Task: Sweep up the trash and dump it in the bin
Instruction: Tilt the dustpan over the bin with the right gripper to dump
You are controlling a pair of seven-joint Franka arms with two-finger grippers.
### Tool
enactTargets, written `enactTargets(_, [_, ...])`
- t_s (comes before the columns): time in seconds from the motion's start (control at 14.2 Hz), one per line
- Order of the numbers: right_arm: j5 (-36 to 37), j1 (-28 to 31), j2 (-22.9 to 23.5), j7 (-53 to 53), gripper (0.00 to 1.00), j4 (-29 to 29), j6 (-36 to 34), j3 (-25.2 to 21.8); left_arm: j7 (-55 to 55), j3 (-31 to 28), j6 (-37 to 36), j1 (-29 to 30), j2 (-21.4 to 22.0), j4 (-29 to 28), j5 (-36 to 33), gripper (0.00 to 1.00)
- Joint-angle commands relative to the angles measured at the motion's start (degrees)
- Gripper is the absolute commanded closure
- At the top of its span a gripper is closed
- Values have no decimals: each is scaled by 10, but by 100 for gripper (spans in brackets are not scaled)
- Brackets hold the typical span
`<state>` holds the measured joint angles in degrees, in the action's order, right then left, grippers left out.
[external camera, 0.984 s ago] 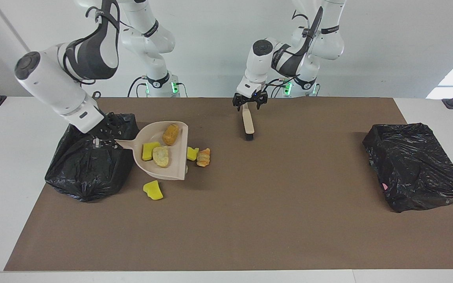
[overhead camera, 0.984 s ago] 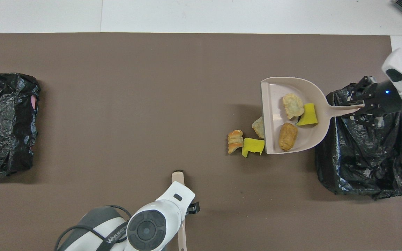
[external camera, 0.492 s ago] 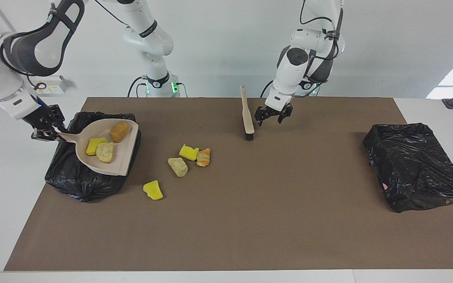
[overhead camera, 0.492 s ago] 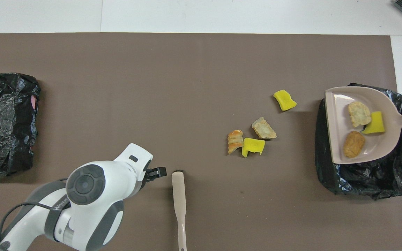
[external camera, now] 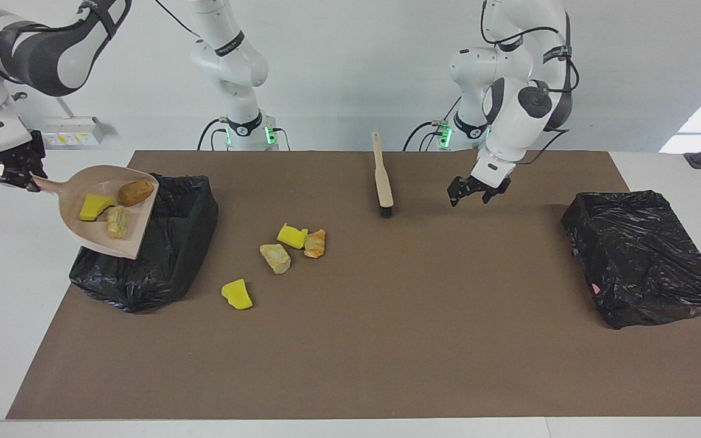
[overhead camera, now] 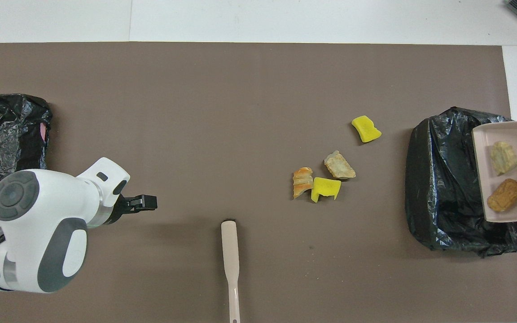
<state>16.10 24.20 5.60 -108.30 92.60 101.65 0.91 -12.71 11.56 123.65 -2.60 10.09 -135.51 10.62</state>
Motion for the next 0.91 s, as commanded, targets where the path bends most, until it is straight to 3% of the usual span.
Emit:
enactTargets(0.0, [68, -13, -17, 63, 100, 31, 13, 6, 59, 6, -52, 34, 17, 22, -3, 0])
enactTargets(0.35, [123, -58, -50, 152, 100, 87, -2, 6, 117, 5, -231, 79, 22, 146, -45, 0])
enactTargets(0.63, [168, -85, -50, 187, 100, 73, -59, 7, 117, 4, -286, 96, 23, 211, -62, 0])
enactTargets(0.84, [190, -91, -59, 187, 100, 60, -92, 11, 132, -5, -359, 115, 23, 294, -62, 0])
